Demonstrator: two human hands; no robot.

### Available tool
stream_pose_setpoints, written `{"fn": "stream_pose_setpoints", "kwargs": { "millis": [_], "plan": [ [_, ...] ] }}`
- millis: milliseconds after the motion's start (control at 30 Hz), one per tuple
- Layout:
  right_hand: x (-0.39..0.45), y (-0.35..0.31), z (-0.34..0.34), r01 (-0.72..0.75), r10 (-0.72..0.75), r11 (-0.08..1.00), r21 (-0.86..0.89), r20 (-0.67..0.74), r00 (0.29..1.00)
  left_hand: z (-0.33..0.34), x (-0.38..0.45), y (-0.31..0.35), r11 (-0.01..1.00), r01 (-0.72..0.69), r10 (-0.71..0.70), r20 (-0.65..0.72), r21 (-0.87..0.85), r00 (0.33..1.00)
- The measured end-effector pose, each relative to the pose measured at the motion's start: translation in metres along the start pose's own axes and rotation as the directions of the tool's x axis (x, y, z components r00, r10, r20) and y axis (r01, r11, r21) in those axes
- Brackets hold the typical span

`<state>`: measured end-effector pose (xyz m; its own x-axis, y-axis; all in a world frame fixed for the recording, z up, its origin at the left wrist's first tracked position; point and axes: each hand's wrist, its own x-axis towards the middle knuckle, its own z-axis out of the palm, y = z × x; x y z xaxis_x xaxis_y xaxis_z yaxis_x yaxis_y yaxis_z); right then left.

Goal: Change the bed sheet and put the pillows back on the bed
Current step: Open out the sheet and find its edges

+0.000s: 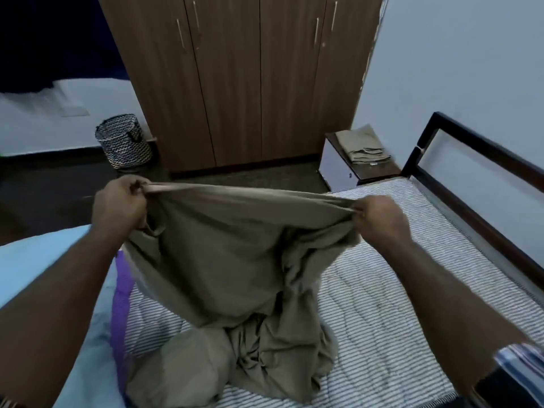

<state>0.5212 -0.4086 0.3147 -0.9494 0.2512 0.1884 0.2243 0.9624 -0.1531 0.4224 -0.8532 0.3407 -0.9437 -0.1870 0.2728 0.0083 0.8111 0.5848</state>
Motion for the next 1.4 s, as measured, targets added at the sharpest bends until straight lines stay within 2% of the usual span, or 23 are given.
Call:
{"fn": "stream_pose_setpoints", "kwargs": {
  "millis": [67,100,133,200,267,300,333,367,400,467,600,700,800,867,933,1067,1233,1333,1400],
  "plan": [
    [0.009,-0.006,-0.01,0.035,-0.02,0.996,0.077,-0.196,0.98,0.002,-0.001,-0.009,0.999,0.038,-0.038,-0.004,0.025,0.999],
    [0.013,-0.015,-0.014,0.073,-0.047,0.991,0.112,-0.218,0.975,0.002,-0.001,-0.009,0.997,0.07,-0.07,-0.009,0.024,0.997],
    [0.012,-0.027,-0.018,0.129,-0.097,0.979,0.156,-0.198,0.975,0.003,0.0,-0.006,0.995,0.099,-0.099,-0.016,0.03,0.995],
    [0.005,-0.051,-0.012,0.205,-0.196,0.94,0.274,-0.059,0.979,0.008,-0.005,0.016,0.995,0.087,-0.087,0.004,0.04,0.996],
    [-0.002,-0.071,-0.002,0.278,-0.288,0.902,0.33,-0.021,0.957,0.027,-0.024,0.058,0.989,-0.108,0.123,0.158,-0.104,0.98],
    [-0.004,-0.081,0.0,0.311,-0.324,0.885,0.346,-0.02,0.946,0.041,-0.04,0.083,0.955,-0.219,0.271,0.284,-0.2,0.92],
    [-0.005,-0.089,0.0,0.343,-0.362,0.87,0.354,-0.012,0.932,0.057,-0.057,0.105,0.911,-0.304,0.398,0.404,-0.278,0.824],
    [-0.005,-0.095,0.0,0.37,-0.398,0.861,0.349,0.009,0.917,0.073,-0.071,0.122,0.88,-0.344,0.47,0.491,-0.329,0.733],
    [-0.004,-0.099,-0.001,0.391,-0.427,0.853,0.345,0.03,0.904,0.085,-0.081,0.133,0.871,-0.34,0.488,0.553,-0.354,0.675],
    [-0.004,-0.097,0.0,0.401,-0.442,0.851,0.34,0.05,0.895,0.1,-0.084,0.139,0.879,-0.345,0.477,0.592,-0.33,0.649],
    [-0.014,-0.079,0.012,0.358,-0.382,0.863,0.357,-0.004,0.924,0.103,-0.079,0.137,0.851,-0.5,0.504,0.514,-0.159,0.694],
    [-0.024,-0.074,0.026,0.332,-0.342,0.862,0.382,-0.042,0.939,0.105,-0.081,0.146,0.827,-0.532,0.558,0.37,-0.181,0.742],
    [-0.032,-0.064,0.039,0.21,-0.272,0.857,0.471,0.067,0.96,0.099,-0.08,0.155,0.798,-0.538,0.595,0.21,-0.271,0.776],
    [-0.038,-0.058,0.048,0.105,-0.229,0.857,0.504,0.19,0.955,0.093,-0.079,0.159,0.79,-0.515,0.578,0.124,-0.332,0.807],
    [-0.044,-0.055,0.059,0.038,-0.19,0.86,0.509,0.25,0.95,0.088,-0.076,0.162,0.796,-0.484,0.544,0.079,-0.364,0.835],
    [-0.057,-0.046,0.08,0.028,-0.181,0.872,0.489,0.268,0.946,0.081,-0.065,0.158,0.839,-0.372,0.409,0.009,-0.398,0.913],
    [-0.082,-0.018,0.1,-0.013,-0.169,0.898,0.44,0.372,0.913,0.075,-0.041,0.14,0.891,-0.196,0.209,-0.013,-0.41,0.978],
    [-0.091,-0.006,0.105,-0.046,-0.152,0.871,0.489,0.356,0.922,0.078,-0.028,0.129,0.916,-0.15,0.156,-0.015,-0.372,0.988],
    [-0.094,-0.002,0.106,-0.033,-0.136,0.852,0.523,0.282,0.95,0.079,-0.022,0.125,0.932,-0.126,0.126,-0.023,-0.341,0.992]
  ]
}}
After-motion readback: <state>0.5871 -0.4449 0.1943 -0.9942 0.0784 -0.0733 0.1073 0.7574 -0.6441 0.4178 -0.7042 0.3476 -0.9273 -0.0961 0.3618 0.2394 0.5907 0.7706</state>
